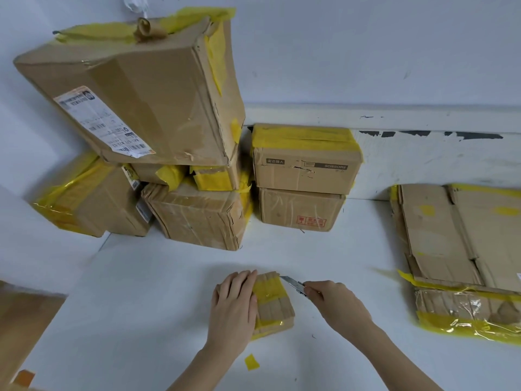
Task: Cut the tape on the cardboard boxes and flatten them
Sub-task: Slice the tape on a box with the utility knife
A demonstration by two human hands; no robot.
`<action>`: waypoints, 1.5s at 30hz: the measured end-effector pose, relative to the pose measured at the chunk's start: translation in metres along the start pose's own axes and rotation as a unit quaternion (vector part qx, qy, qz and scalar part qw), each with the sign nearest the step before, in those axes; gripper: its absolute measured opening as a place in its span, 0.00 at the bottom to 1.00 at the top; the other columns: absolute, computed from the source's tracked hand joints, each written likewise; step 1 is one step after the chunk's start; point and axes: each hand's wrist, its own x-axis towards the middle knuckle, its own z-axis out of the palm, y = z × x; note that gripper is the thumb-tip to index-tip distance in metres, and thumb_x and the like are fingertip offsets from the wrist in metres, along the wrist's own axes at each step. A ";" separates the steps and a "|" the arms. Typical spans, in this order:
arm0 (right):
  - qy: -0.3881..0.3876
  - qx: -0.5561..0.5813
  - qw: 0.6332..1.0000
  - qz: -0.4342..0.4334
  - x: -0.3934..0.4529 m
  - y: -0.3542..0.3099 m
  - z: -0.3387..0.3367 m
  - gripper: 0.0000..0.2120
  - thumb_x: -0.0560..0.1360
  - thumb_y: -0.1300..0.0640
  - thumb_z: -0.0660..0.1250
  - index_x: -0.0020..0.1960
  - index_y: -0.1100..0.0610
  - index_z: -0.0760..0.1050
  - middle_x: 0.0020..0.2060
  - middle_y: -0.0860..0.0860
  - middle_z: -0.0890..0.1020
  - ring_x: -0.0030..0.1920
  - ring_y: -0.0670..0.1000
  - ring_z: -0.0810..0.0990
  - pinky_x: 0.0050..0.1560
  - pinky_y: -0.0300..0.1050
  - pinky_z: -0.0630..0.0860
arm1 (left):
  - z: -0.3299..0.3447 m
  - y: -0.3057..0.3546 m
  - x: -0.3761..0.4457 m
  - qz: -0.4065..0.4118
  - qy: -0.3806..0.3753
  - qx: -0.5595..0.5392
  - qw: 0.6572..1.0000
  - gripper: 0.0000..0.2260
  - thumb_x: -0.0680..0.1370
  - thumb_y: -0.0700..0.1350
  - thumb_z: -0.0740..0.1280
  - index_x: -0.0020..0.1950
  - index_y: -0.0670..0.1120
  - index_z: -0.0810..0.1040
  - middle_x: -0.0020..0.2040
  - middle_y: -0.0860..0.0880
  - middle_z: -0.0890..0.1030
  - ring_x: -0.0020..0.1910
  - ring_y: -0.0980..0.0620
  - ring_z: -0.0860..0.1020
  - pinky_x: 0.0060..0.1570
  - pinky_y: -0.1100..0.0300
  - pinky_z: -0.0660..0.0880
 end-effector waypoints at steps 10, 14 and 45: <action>-0.044 0.065 0.995 -0.068 0.011 0.010 0.000 0.16 0.81 0.54 0.54 0.34 0.54 0.62 0.27 0.48 0.61 0.29 0.49 0.58 0.33 0.44 0.56 | 0.006 -0.003 0.000 0.009 0.008 0.015 1.000 0.21 0.66 0.36 0.75 0.59 0.41 0.80 0.54 0.48 0.81 0.51 0.45 0.80 0.46 0.50 0.79; -0.062 0.100 0.989 -0.092 0.008 0.020 -0.001 0.14 0.81 0.56 0.56 0.40 0.63 0.66 0.27 0.48 0.61 0.28 0.47 0.57 0.32 0.42 0.56 | 0.008 -0.001 0.001 0.006 0.023 0.022 0.999 0.24 0.63 0.36 0.77 0.59 0.41 0.80 0.52 0.47 0.81 0.49 0.45 0.81 0.44 0.51 0.80; -0.039 0.096 0.994 -0.026 -0.060 0.055 0.018 0.14 0.81 0.54 0.56 0.36 0.44 0.67 0.24 0.43 0.69 0.28 0.46 0.64 0.33 0.38 0.62 | 0.006 -0.005 0.003 -0.007 -0.051 -0.035 0.998 0.21 0.80 0.41 0.60 0.73 0.45 0.66 0.65 0.50 0.72 0.65 0.46 0.70 0.60 0.52 0.70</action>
